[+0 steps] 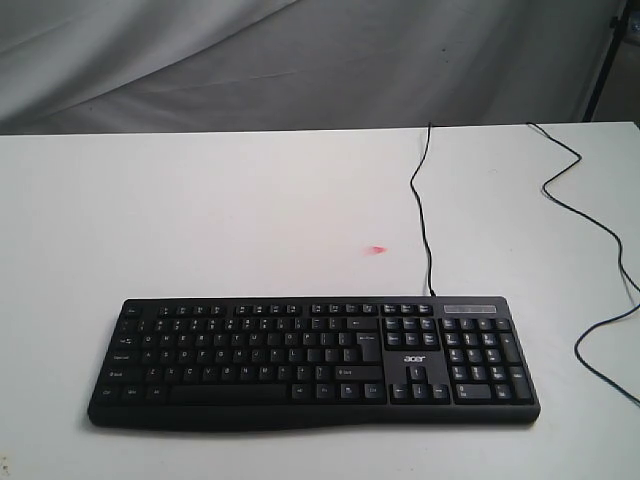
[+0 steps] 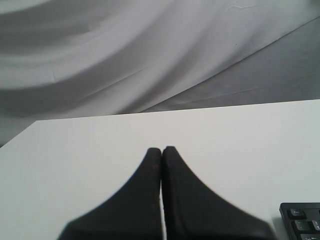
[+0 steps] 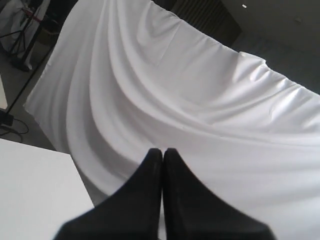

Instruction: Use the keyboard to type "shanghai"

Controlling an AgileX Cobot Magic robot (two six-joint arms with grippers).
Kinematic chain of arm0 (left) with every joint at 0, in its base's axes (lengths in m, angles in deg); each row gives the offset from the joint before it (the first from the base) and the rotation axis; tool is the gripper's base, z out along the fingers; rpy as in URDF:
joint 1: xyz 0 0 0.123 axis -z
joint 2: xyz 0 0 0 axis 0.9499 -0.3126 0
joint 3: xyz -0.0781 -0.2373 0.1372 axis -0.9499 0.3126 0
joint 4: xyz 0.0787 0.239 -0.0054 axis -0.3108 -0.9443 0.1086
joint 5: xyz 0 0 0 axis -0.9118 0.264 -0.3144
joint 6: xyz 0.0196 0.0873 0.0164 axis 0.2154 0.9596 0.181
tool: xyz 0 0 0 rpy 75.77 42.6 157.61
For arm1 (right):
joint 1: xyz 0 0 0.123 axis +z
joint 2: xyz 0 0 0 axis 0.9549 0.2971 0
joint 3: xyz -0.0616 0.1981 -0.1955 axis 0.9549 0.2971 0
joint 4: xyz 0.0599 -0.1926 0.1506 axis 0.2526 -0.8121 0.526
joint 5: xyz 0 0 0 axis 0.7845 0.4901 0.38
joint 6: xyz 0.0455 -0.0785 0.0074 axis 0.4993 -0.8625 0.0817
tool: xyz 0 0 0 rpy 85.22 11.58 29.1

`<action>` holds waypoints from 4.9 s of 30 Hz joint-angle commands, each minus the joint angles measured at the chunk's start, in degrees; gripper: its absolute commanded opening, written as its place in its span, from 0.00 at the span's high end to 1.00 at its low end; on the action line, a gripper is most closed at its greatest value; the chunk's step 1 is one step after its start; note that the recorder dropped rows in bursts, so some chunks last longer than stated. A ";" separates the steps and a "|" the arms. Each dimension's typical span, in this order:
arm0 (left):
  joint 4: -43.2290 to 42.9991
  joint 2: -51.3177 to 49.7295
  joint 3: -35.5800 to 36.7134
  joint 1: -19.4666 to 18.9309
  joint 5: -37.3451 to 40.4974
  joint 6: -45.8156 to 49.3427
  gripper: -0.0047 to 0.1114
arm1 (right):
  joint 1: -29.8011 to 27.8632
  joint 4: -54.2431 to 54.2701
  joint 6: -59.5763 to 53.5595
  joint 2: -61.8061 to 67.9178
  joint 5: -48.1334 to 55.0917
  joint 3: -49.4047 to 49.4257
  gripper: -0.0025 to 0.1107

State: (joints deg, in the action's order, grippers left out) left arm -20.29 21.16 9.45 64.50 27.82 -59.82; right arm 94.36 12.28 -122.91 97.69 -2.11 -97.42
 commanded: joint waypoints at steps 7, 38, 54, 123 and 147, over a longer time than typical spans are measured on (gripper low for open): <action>0.03 -0.18 0.29 0.22 -0.30 -0.16 0.95 | -9.59 -29.87 47.42 -5.45 3.75 0.09 0.98; 0.03 -0.18 0.29 0.22 -0.30 -0.16 0.95 | -25.18 -29.28 58.93 -39.69 -13.42 50.88 0.98; 0.03 -0.18 0.29 0.22 -0.30 -0.16 0.95 | -25.18 -29.03 64.27 -46.61 -14.51 65.92 0.98; 0.03 -0.18 0.29 0.22 -0.30 -0.16 0.95 | -25.07 -36.75 63.98 -46.61 -8.13 73.07 0.98; 0.03 -0.18 0.29 0.22 -0.30 -0.16 0.95 | -25.07 -36.75 63.98 -46.61 -8.13 73.07 0.98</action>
State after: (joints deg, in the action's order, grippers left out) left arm -20.29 21.16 9.45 64.50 27.82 -59.82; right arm 69.35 -24.20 -58.97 51.42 -10.14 -24.56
